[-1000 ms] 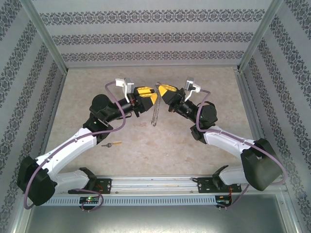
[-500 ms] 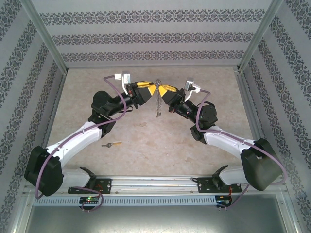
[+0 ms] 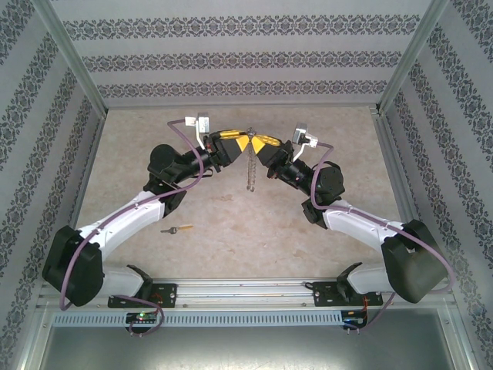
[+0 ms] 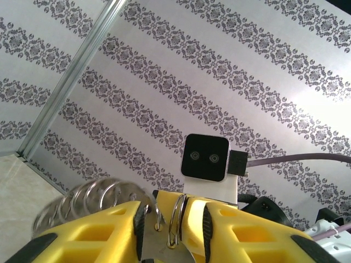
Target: Put the keys on the keyring
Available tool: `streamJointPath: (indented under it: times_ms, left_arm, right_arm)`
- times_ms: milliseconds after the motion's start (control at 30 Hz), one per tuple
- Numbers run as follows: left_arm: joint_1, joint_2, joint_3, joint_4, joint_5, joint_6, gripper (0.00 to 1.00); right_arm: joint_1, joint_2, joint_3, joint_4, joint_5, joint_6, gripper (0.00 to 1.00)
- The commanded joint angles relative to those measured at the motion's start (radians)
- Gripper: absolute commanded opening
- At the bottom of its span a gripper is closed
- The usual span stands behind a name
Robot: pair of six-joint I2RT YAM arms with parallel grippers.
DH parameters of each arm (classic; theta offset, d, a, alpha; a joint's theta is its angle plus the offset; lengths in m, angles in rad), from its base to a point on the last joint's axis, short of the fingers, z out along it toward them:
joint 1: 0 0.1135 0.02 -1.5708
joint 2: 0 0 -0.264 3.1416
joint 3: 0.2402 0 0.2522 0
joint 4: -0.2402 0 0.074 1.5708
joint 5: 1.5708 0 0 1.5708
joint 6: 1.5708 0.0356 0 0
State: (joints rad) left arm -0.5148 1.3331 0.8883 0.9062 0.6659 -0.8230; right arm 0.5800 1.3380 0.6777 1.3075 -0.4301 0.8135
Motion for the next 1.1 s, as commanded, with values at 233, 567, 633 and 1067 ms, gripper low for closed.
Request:
streamJointPath:
  times_ms: [233,567,633,1067]
  left_arm:
    - [0.01,0.019,0.013,0.09,0.029,-0.02,0.24]
    - [0.009,0.034,0.008,0.115,0.033,-0.025,0.08]
    - [0.01,0.037,0.008,0.118,0.034,-0.026,0.06]
    - [0.01,0.033,0.008,0.117,0.044,-0.013,0.0]
  right_arm:
    - [0.0,0.004,-0.006,0.078,0.006,0.01,0.0]
    - [0.0,0.017,0.005,0.077,-0.007,0.021,0.0]
    - [0.0,0.014,0.003,0.077,-0.007,0.019,0.0]
    - [0.0,0.015,0.006,0.077,-0.007,0.021,0.0]
